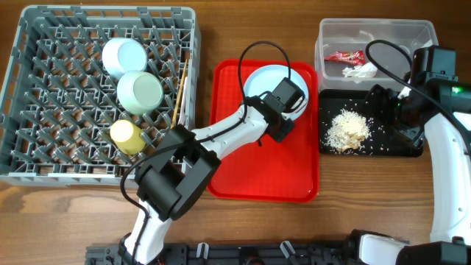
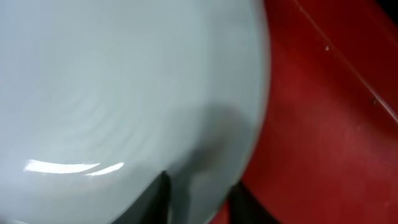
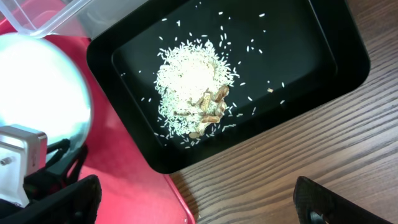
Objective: Sort waste into correct bins and load items into the dishwasher rack
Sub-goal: 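Reach the left gripper to the light-blue plate and grip its rim, then lift the plate and stand it upright in the rack's right side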
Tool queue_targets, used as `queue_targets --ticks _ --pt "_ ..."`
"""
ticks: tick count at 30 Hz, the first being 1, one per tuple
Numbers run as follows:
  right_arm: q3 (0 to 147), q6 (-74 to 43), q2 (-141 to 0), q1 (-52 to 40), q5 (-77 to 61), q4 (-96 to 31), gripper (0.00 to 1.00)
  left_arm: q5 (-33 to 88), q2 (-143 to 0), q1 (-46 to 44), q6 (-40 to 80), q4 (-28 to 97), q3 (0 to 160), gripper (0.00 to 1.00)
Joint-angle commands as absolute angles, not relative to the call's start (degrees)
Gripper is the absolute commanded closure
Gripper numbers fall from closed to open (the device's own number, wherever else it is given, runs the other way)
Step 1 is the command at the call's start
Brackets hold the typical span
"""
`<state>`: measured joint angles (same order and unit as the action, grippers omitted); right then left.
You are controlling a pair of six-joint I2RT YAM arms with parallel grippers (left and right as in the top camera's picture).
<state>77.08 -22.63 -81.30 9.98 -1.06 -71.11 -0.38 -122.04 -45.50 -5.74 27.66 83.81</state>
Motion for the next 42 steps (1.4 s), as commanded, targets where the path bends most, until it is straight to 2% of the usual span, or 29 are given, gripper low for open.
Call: queue_targets --ticks 1,3,11,18,23,29,32,37,42 --pt "77.9 -22.1 -80.8 10.2 -1.5 -71.0 0.00 -3.7 -123.0 -45.4 -5.8 29.5 84.4 0.90" --pt "77.9 -22.0 -80.8 10.2 -1.5 -71.0 0.00 -3.7 -123.0 -45.5 -5.8 29.5 84.4 0.96" --pt "77.9 -22.0 -80.8 10.2 -1.5 -71.0 0.00 -3.7 -121.7 -45.5 -5.5 29.5 84.4 0.96" --pt "77.9 -22.0 -80.8 10.2 -1.5 -71.0 0.00 -3.7 -110.9 -44.2 1.0 30.9 84.5 0.96" --pt "77.9 -22.0 -80.8 10.2 -1.5 -71.0 0.00 -2.4 -100.6 -39.3 5.2 32.3 84.5 0.96" --pt "77.9 -22.0 -80.8 10.2 -1.5 -71.1 0.00 8.3 -90.8 -28.3 8.4 33.1 84.5 0.96" --pt "77.9 -22.0 -80.8 10.2 -1.5 -71.2 0.00 20.6 -88.6 -21.3 8.7 33.0 84.5 0.96" --pt "77.9 -22.0 -80.8 10.2 -1.5 -71.2 0.00 40.4 -89.1 -8.1 12.9 33.3 84.4 0.96" --pt "77.9 -22.1 -80.8 10.2 -1.5 -71.2 0.00 51.1 -93.1 -1.0 12.9 33.3 84.4 0.96"
